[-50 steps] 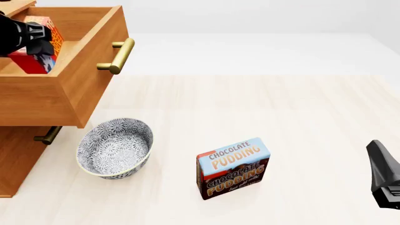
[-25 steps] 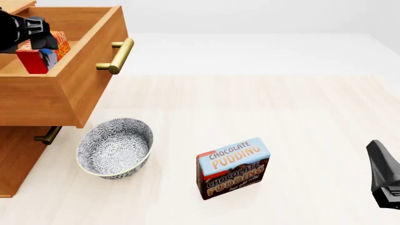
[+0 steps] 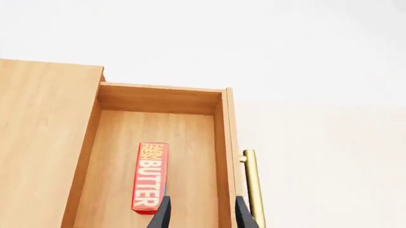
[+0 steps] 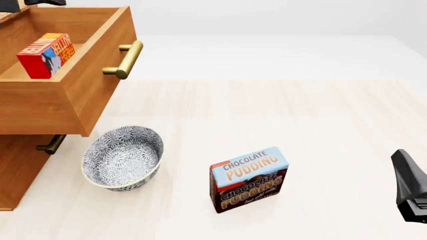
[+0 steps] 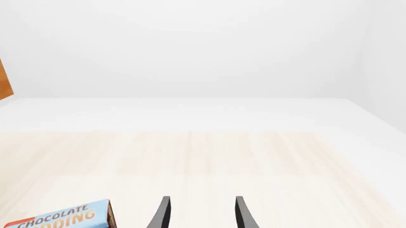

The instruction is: Put the butter at the back in the top drawer of the cabinet and close it.

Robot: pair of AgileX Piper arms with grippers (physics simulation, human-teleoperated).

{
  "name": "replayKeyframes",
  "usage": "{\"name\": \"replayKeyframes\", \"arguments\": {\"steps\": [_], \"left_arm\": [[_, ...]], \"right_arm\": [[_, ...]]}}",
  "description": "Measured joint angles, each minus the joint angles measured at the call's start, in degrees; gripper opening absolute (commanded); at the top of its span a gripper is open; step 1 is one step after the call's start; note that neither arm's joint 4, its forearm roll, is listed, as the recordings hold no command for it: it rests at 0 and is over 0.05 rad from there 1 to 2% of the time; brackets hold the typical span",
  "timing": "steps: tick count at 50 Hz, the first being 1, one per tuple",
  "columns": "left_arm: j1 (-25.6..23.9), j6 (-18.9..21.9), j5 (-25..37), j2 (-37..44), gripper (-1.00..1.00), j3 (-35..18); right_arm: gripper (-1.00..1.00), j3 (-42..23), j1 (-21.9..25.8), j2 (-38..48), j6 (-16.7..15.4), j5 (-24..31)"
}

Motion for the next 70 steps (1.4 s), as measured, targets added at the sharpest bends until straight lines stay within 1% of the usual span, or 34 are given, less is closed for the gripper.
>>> {"name": "replayKeyframes", "arguments": {"steps": [7, 12, 20, 29, 41, 54, 62, 70], "left_arm": [[-5.36, -2.40, 0.67, -2.36, 1.00, -1.54], [-8.47, -3.33, 0.05, -3.18, 1.00, -1.23], [-13.32, -4.89, -2.50, -3.42, 1.00, 1.12], [-18.55, -5.94, -6.40, -2.55, 1.00, 5.18], [-25.45, -7.20, -10.97, -0.31, 1.00, 8.82], [-31.85, -8.87, -15.99, 3.18, 1.00, 11.56], [-34.90, -9.47, -18.49, 6.04, 1.00, 12.11], [-37.27, -9.93, -20.30, 9.56, 1.00, 11.30]], "right_arm": [[1.00, 0.00, 0.00, 0.00, 0.00, 0.00], [1.00, 0.00, 0.00, 0.00, 0.00, 0.00], [1.00, 0.00, 0.00, 0.00, 0.00, 0.00], [1.00, 0.00, 0.00, 0.00, 0.00, 0.00], [1.00, 0.00, 0.00, 0.00, 0.00, 0.00], [1.00, 0.00, 0.00, 0.00, 0.00, 0.00], [1.00, 0.00, 0.00, 0.00, 0.00, 0.00], [1.00, 0.00, 0.00, 0.00, 0.00, 0.00]]}}
